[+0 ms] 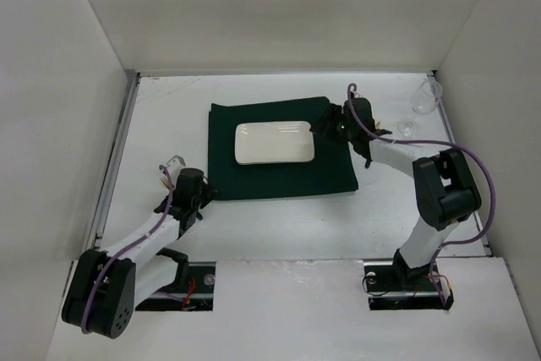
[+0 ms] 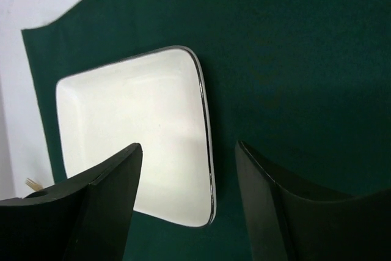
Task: Set the dinner table for one person
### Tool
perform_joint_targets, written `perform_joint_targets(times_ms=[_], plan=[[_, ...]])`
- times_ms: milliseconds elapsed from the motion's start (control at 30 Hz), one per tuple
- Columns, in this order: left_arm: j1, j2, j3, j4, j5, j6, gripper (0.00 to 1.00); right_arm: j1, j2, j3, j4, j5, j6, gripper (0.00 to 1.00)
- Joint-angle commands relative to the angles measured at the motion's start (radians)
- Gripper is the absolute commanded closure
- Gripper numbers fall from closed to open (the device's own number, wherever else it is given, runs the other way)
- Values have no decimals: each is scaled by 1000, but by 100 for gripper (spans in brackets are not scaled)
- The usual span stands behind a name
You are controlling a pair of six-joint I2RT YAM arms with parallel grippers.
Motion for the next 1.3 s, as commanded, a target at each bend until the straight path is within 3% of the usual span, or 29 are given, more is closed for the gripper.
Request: perform_joint_targets(times_ms=[0, 233, 300, 433, 533, 633, 733, 900, 1100, 1267], plan=[[-12, -36, -24, -60, 9, -10, 92, 44, -61, 16, -18, 68, -45, 33], [-16, -173, 54, -169, -78, 45, 69, 142, -164, 59, -71, 189, -139, 42], [-27, -220, 94, -198, -120, 62, 65, 173, -215, 69, -97, 238, -177, 57], [-58, -290, 139, -194, -187, 83, 65, 212, -362, 62, -146, 336, -233, 82], [-110, -288, 159, -124, -212, 85, 69, 210, -497, 34, -195, 398, -242, 89], [-206, -201, 180, -6, -221, 96, 75, 117, -575, 55, -313, 433, -233, 91], [-327, -74, 203, 117, -244, 126, 81, 8, -580, 95, -418, 491, -242, 92], [-518, 116, 179, 378, -275, 162, 81, -145, -563, 154, -501, 568, -236, 88], [-575, 217, 165, 515, -252, 264, 76, -325, -487, 267, -539, 587, -231, 59], [-589, 223, 150, 538, -252, 294, 73, -412, -370, 408, -588, 597, -250, 53]])
